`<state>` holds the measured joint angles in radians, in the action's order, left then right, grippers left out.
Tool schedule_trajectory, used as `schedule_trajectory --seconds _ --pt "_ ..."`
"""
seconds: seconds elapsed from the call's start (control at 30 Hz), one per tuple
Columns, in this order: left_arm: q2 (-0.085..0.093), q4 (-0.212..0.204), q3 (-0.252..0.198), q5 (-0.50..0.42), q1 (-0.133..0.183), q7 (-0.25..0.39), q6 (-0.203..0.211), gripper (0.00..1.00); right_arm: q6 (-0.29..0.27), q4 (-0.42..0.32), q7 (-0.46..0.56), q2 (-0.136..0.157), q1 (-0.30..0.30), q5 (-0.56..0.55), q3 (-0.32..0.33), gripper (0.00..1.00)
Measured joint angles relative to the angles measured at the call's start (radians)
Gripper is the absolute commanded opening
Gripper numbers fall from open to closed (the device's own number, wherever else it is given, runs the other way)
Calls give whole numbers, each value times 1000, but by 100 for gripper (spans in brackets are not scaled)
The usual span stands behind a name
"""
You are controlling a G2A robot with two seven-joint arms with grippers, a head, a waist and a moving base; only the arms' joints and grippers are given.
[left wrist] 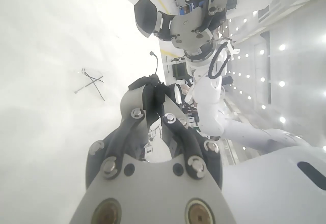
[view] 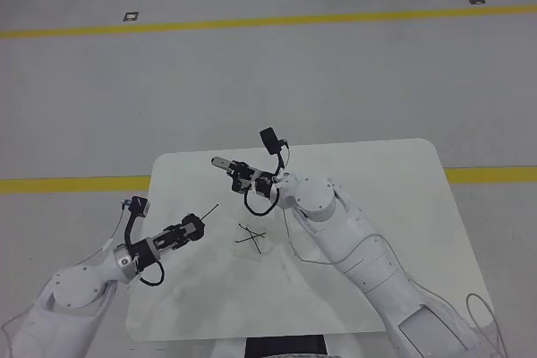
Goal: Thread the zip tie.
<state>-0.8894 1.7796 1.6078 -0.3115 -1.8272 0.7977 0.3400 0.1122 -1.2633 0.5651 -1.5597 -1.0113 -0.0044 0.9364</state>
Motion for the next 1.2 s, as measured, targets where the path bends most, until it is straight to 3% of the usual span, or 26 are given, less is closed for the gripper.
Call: schedule_trajectory --seconds 0.13,0.47,0.63,0.8,0.93,1.07,1.2 --pt "-2 -11 20 -27 1 67 0 0 0 0 0 0 0 0 0 100" --pt "-2 -11 20 -23 2 67 0 0 5 16 26 8 -4 -27 10 100" --pt "-2 -11 20 -23 2 67 0 0 -31 56 200 42 -2 -42 79 100" --pt "-2 -11 20 -23 2 67 0 0 -86 131 422 69 3 38 149 100" --pt "-2 -11 20 -23 2 67 0 0 -120 214 561 73 34 113 149 100" --pt "-2 -11 20 -23 2 67 0 0 -169 302 678 58 75 213 106 100" --pt "-2 -11 20 -23 2 67 0 0 -181 326 708 53 85 252 95 100"
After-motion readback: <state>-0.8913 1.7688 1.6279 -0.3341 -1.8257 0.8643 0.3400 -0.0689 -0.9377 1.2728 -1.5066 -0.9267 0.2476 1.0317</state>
